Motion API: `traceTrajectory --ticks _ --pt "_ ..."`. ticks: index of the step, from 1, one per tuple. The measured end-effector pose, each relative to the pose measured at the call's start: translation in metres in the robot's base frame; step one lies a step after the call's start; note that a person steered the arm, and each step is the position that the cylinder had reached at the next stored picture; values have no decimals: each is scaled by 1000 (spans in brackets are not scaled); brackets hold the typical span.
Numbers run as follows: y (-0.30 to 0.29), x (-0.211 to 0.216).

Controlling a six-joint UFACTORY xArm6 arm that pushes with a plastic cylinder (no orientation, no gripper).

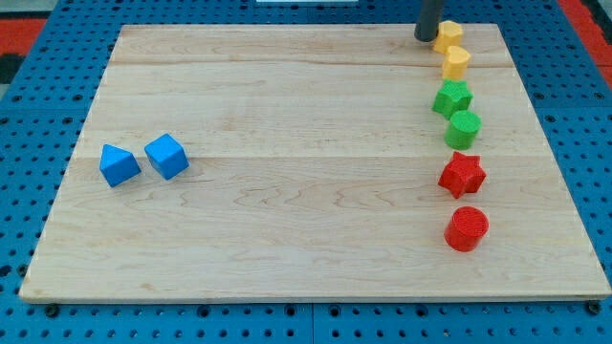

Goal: Place the blue cube in between the red star and green circle

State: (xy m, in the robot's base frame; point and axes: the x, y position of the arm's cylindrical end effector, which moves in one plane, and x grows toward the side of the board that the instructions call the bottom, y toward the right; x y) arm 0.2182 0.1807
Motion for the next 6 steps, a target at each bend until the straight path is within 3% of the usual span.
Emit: traceTrajectory --ticks 1,3,6 --pt "-33 -2" --pt "-169 13" --pt "-341 100"
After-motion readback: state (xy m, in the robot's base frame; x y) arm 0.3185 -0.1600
